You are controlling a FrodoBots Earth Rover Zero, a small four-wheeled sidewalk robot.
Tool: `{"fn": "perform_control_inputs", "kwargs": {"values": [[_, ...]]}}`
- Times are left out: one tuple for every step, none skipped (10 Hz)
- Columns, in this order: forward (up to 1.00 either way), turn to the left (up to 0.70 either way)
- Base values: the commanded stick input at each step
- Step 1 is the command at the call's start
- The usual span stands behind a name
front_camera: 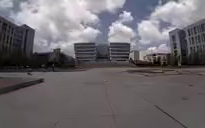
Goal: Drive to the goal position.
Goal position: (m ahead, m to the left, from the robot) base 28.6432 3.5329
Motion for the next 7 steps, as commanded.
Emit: {"fn": "perform_control_inputs", "kwargs": {"values": [[0.70,0.00],[0.70,0.00],[0.70,0.00],[0.70,0.00],[0.70,0.00],[0.70,0.00],[0.70,0.00]]}}
